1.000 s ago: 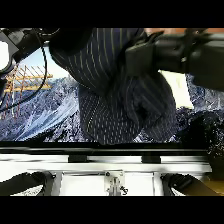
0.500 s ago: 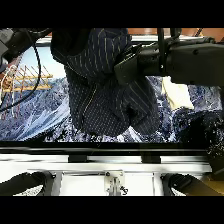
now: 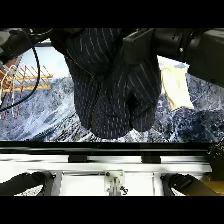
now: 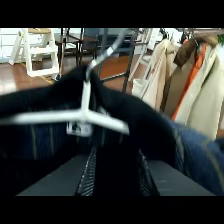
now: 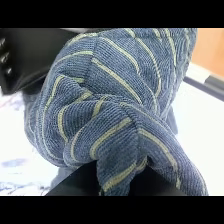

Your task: Fold the shirts.

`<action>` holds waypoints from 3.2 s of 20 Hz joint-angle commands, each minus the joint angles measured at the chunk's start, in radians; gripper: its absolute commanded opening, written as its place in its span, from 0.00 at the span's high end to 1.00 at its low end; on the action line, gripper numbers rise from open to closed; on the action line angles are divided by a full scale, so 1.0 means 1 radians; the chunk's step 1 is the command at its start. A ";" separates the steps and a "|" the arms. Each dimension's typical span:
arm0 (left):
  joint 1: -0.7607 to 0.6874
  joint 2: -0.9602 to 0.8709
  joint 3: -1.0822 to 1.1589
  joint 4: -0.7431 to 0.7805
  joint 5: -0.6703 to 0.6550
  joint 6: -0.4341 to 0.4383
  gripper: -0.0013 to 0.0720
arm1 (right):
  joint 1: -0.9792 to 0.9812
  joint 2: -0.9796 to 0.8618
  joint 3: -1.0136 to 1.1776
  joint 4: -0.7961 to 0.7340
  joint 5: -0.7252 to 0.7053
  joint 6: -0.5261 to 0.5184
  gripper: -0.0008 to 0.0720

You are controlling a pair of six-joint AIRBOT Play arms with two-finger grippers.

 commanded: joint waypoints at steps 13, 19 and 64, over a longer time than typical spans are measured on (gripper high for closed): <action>-0.002 0.188 0.000 0.083 -0.024 0.217 0.25 | -0.019 0.056 0.002 -0.637 -0.005 0.317 0.84; 0.017 0.188 0.000 0.167 -0.024 0.213 0.25 | -0.100 0.221 0.002 -1.069 -0.226 0.511 0.84; 0.121 0.172 -0.003 0.174 -0.057 0.182 0.25 | -0.767 0.114 0.002 -1.604 -0.238 0.902 0.84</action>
